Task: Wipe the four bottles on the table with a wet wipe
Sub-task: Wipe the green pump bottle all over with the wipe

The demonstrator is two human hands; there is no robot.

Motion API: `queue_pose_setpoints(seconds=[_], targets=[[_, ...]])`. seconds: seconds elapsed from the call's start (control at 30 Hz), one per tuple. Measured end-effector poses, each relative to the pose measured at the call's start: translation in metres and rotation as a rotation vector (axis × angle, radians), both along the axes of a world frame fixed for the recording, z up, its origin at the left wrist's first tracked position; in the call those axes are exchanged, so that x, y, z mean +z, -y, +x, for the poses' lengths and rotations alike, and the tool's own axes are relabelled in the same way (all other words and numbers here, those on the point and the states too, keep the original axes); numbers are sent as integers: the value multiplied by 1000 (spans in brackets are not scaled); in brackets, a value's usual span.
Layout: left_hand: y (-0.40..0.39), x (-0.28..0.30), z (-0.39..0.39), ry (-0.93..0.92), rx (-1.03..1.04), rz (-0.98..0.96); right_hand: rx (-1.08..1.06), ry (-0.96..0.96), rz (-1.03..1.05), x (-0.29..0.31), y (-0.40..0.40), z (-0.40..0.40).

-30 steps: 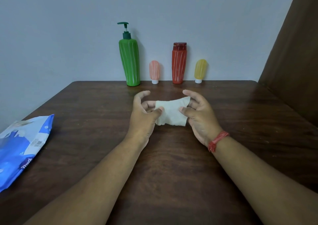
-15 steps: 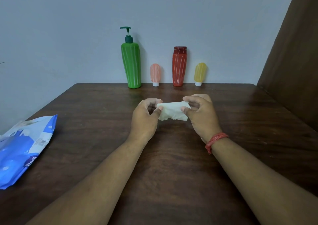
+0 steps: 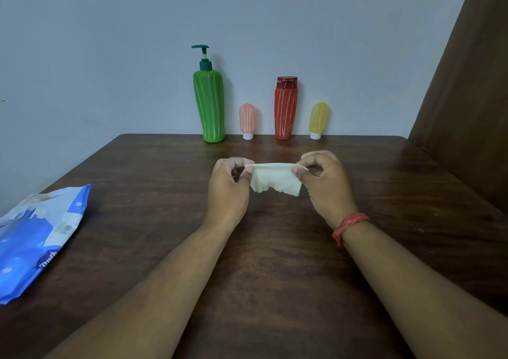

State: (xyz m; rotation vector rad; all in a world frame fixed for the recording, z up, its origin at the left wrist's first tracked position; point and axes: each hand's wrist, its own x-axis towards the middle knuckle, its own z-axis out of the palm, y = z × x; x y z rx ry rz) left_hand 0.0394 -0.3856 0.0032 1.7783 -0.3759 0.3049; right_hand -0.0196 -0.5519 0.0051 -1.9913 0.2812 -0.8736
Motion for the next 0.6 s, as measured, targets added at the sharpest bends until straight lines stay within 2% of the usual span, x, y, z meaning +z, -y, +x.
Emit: queue_pose_setpoints(seconds=[0.13, 0.3, 0.4, 0.5, 0.6], targets=[[0, -2, 1, -51, -65, -27, 221, -46, 255, -7, 1, 0], [-1, -6, 3, -121, -168, -55, 375, -12, 495, -7, -5, -1], [-3, -7, 4, -130, -258, -15, 447, -110, 624, -4, -4, -6], [-4, -9, 4, -103, -353, 35, 527, -250, 500, -4, -3, -8], [-6, -10, 9, -111, -370, 61, 534, -279, 392, -6, -4, -7]])
